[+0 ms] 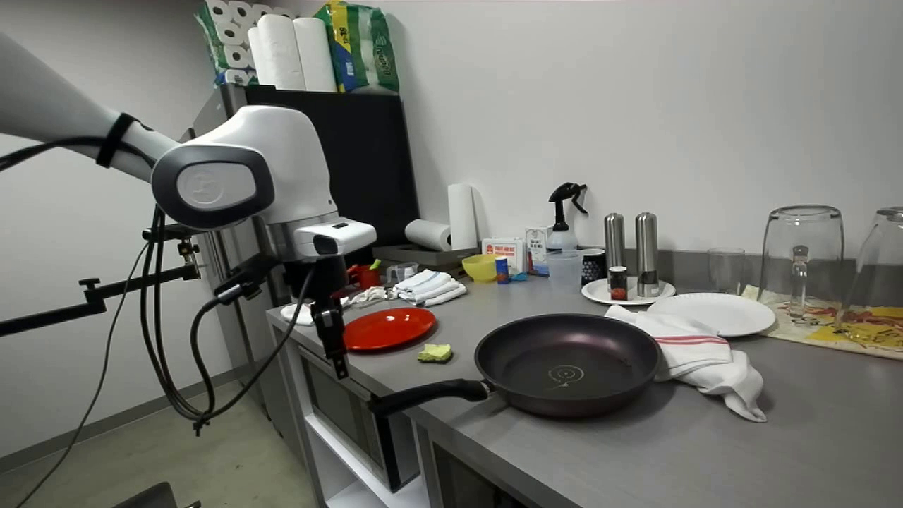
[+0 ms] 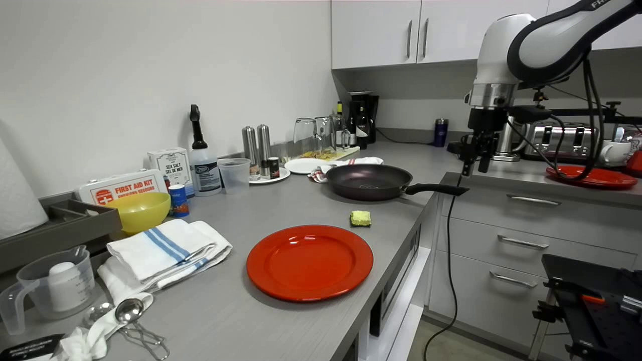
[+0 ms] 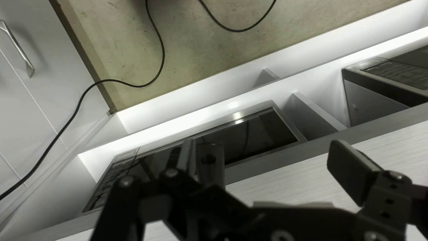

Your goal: Move the pan to the left then move it forwards.

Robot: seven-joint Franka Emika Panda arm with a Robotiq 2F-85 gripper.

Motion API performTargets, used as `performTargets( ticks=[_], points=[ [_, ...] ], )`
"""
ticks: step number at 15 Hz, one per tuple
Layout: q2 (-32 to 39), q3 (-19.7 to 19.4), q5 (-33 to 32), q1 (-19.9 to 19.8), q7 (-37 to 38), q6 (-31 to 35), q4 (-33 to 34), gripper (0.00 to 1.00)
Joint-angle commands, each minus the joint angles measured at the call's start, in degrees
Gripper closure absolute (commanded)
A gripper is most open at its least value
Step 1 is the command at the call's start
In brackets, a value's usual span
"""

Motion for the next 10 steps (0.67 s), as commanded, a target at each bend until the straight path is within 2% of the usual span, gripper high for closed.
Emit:
performTargets(
  ticks=[1, 10],
  points=[
    [-0.48, -0.19, 0.94, 0.56, 0.10, 1.59, -1.10, 0.00],
    [0.38, -0.61, 0.13, -0.12, 0.37, 0.01, -0.35, 0.00]
  ],
)
